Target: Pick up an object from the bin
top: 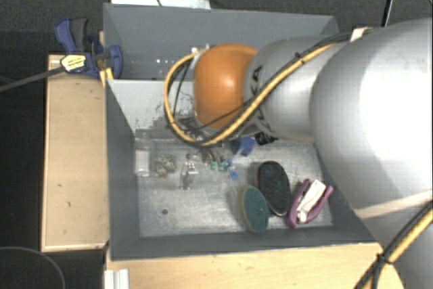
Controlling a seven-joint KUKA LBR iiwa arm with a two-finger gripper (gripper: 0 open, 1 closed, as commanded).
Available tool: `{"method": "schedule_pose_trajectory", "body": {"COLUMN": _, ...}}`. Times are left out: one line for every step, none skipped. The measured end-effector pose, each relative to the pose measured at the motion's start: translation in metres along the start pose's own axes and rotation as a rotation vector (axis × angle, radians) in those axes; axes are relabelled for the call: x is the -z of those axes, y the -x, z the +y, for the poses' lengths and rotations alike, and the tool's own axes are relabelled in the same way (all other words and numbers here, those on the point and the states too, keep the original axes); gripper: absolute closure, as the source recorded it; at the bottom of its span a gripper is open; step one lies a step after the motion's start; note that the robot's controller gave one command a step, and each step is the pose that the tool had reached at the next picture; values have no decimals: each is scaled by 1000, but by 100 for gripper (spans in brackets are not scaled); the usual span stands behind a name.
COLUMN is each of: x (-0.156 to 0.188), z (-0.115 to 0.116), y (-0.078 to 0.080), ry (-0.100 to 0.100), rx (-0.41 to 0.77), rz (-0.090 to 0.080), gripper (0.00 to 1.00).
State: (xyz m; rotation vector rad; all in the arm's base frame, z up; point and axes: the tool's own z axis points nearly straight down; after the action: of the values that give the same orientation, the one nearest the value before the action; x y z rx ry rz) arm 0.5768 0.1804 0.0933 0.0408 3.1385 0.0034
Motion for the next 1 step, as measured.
{"method": "schedule_pose_trajectory", "body": {"x": 30, "z": -78, "y": -6, "ry": -5, "rx": 140, "rz": 0, "gripper": 0}}
